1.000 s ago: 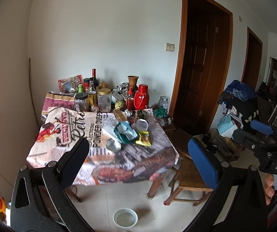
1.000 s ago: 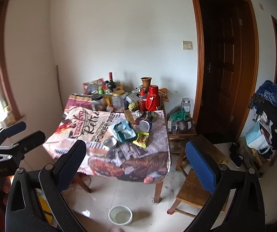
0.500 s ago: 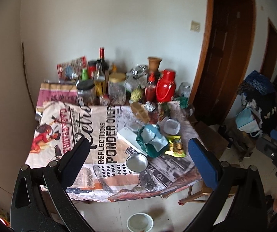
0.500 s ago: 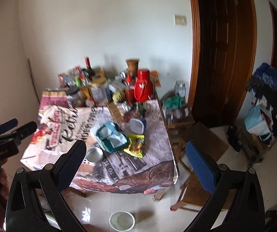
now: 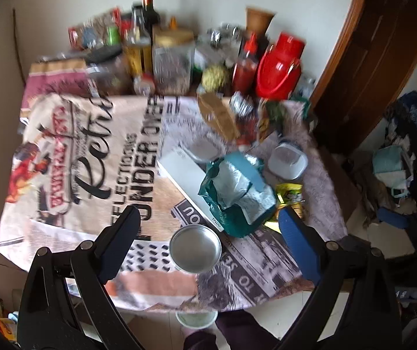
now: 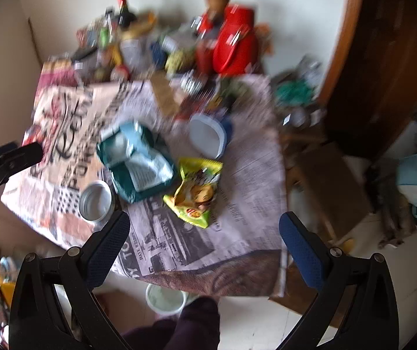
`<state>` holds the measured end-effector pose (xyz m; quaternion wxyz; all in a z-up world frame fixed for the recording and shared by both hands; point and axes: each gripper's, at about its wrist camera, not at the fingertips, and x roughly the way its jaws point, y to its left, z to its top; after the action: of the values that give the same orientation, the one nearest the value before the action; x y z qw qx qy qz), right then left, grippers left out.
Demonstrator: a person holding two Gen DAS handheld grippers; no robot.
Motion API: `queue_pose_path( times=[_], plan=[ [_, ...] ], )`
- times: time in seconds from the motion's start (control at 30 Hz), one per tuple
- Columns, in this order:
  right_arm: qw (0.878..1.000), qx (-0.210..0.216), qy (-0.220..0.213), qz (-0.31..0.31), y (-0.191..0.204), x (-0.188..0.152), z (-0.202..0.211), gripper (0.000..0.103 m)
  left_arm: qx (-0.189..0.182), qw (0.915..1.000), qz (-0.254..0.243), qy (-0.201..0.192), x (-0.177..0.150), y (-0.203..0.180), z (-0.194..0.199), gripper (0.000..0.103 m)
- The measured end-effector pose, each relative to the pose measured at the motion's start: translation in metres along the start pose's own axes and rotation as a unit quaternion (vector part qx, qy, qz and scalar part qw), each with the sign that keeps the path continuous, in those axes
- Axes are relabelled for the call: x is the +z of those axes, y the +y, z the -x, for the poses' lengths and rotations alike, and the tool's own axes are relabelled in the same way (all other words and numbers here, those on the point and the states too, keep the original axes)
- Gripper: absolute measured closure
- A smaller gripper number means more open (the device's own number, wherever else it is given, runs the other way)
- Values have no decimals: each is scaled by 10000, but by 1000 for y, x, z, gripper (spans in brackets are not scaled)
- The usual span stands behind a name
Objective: Collect trash
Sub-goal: 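Move both tools toward the green bag and yellow chip packet, then grasp the green snack bag with the left gripper while the right grasps the yellow chip packet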
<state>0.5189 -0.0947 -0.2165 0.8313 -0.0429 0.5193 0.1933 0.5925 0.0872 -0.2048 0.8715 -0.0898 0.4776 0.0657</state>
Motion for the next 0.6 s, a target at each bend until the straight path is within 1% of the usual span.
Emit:
queue_pose_path(
  times=[0.03,0.1,0.17,0.2,0.23,0.3,0.37,0.47,0.5,0.53,0.6],
  plan=[
    [9998,87,152,10,-1,2,-12,2,-16,9999,66,116,3,0,-13,7],
    [9990,219,378,74,-2,7,-34,2,-199,9991,164,349,6,-1,-37,7],
    [9980,265,558,138,-2,11,-52,3,-272,9975,330,562,10,-1,-63,7],
    [9975,272,632,147,-2,13,-60,3,-286,9970,377,606,11,0,-69,8],
    [9972,284,671,136,-3,15,-65,3,-296,9963,442,679,13,1,-79,13],
    [9960,398,802,31,-6,18,-79,4,-341,9951,495,785,16,1,-92,16],
    [9939,545,962,6,-6,22,-93,12,-282,9948,532,825,18,2,-101,20],
    [9931,429,1095,38,-4,24,-105,18,-268,9940,571,888,20,4,-112,27],
    [9926,362,1158,16,-4,23,-108,20,-231,9937,609,909,20,5,-115,31],
    [9922,340,1198,-13,-4,23,-111,27,-136,9935,671,905,21,6,-118,36],
    [9908,393,1288,-154,-6,22,-114,30,-99,9931,742,906,21,7,-121,44]
  ],
)
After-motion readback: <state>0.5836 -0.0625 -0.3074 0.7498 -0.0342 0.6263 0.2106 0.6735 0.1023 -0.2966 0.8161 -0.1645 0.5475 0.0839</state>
